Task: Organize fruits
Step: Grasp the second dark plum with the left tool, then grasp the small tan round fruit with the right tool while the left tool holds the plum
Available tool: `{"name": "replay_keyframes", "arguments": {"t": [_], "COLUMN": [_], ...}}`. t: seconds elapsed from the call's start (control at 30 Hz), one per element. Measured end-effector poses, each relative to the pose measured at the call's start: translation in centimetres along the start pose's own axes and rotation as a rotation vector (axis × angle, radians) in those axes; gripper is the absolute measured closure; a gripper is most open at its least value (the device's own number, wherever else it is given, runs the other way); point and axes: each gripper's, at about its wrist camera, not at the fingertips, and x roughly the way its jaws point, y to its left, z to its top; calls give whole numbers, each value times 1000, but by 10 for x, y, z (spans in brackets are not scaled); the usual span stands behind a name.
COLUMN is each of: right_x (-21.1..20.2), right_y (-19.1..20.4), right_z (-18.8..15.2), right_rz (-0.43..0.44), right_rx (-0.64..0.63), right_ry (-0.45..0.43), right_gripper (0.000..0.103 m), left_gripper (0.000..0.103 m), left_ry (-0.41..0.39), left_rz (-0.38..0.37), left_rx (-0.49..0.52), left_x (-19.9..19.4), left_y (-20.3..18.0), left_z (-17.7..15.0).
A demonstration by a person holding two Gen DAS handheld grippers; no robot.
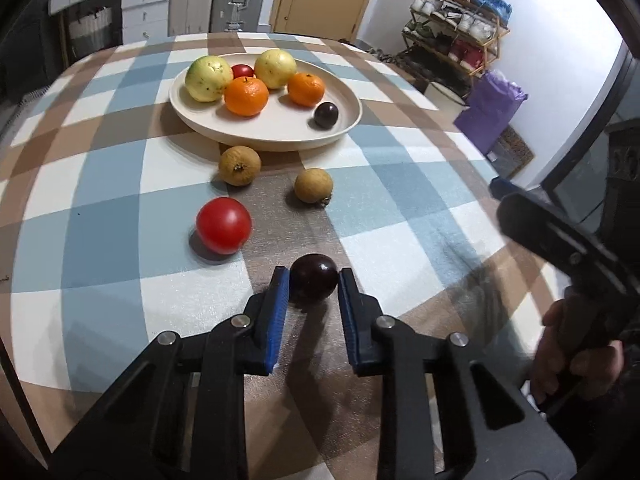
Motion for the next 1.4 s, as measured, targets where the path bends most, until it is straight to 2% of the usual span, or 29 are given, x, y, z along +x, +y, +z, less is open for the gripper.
{"name": "replay_keyframes", "arguments": {"t": [0.47,0.77,1.1,1.4], "right_x": [9,36,64,91], "right_y": [-1,-2,11,25], "right_z": [-1,-4,3,9], "right_rz": [7,1,19,23], "right_rx": [9,14,-41,-113], "right_ry": [33,104,167,223], "right_gripper": [1,1,1,17], "left_gripper": [81,81,81,81], "left_ry": [-40,-78,-113,-124], "left_rz": [-10,-54,-58,-58], "left_rx": [28,7,-37,-90], "left_x": [-17,-39,-53,-55], "left_y": [-5,6,31,59], "left_z": [-2,3,11,18]}}
